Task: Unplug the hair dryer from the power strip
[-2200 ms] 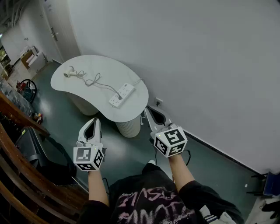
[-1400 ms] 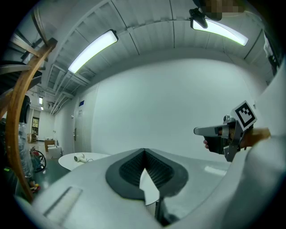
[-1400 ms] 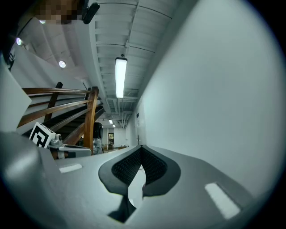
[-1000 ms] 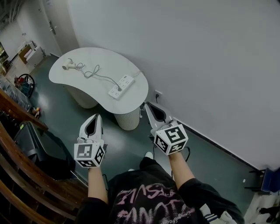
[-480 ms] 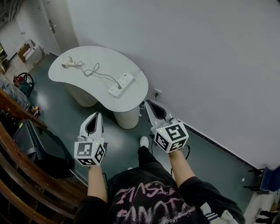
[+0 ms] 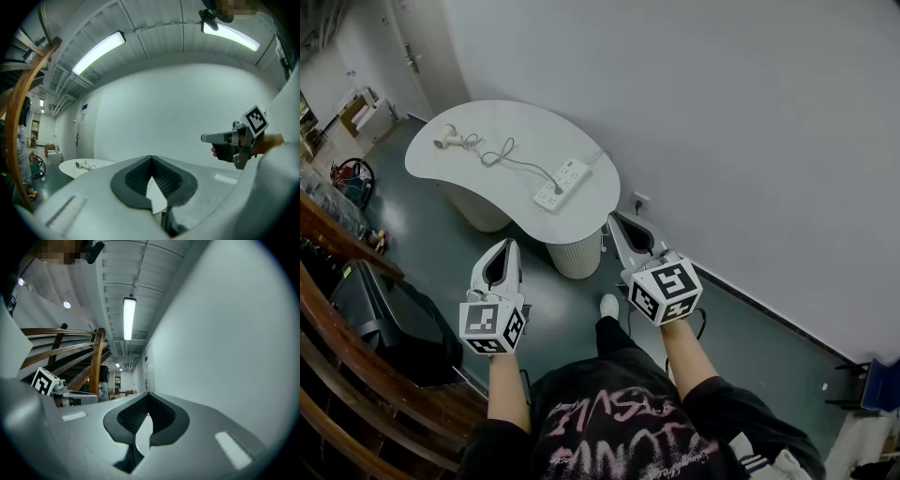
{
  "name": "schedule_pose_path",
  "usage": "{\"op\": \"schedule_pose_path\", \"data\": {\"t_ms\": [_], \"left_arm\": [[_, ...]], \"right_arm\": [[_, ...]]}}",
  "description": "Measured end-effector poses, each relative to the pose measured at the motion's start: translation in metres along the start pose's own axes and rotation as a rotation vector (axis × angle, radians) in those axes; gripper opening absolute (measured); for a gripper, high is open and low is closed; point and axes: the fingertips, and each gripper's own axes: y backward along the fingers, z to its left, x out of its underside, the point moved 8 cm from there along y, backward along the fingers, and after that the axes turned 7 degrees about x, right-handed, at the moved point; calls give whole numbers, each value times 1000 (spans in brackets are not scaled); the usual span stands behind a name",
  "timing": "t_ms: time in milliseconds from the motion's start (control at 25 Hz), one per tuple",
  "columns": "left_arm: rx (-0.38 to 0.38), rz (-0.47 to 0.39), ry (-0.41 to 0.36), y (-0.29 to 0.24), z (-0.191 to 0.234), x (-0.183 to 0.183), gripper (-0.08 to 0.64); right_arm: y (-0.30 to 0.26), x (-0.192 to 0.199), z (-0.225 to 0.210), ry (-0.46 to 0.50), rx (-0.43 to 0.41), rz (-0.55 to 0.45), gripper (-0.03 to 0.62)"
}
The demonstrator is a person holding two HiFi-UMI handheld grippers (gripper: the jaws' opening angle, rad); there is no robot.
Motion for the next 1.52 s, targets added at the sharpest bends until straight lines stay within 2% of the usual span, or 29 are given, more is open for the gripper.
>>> {"op": "schedule_pose_path", "data": {"t_ms": [1520], "left_arm": [[-14, 64, 34, -118, 66, 24, 0]], "right_arm": [[-133, 30, -62, -40, -21, 74, 8]]}}
